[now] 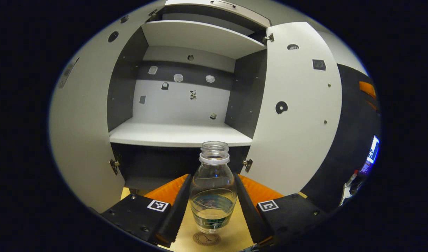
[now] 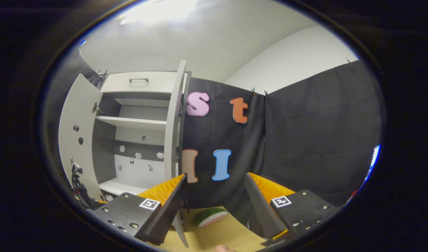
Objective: Grasp the bottle in the cabinet with the left hand and place it on the coaster, then close the right door with the right hand and the left door with the left hand.
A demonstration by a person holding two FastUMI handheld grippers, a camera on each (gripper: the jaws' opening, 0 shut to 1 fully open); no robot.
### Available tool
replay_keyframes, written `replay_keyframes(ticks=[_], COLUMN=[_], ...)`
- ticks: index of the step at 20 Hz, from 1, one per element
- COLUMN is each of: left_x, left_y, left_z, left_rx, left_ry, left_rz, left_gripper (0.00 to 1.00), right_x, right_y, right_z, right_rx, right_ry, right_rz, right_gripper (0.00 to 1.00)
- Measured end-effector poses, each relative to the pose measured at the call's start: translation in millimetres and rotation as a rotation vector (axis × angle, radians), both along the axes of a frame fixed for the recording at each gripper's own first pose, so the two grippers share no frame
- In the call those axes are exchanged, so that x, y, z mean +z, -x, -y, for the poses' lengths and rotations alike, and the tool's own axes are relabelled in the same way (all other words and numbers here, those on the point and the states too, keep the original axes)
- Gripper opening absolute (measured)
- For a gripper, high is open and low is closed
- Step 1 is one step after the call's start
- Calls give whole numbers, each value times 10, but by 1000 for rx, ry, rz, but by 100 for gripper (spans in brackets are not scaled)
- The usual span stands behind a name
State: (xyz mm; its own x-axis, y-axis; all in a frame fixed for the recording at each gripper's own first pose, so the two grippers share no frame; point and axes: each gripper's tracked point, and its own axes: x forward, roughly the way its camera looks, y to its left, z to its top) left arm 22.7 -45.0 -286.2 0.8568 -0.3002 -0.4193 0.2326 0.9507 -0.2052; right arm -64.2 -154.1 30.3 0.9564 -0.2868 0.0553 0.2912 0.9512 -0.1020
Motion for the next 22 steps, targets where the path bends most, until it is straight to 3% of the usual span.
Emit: replay_keyframes(ticks=[8,22], left_x=[-661,-1640], left_y=[260,469], left_z=[39,-139], left_rx=[-4,81], left_ry=[37,-12], left_rz=[-72,-214], left_gripper=[78,79], right_x=[67,128], right_y=[142,184], right_z=[112,244], right_rx=[-34,-75], right_ry=[18,66], right_rz=[-2,-6], right_gripper=[100,100])
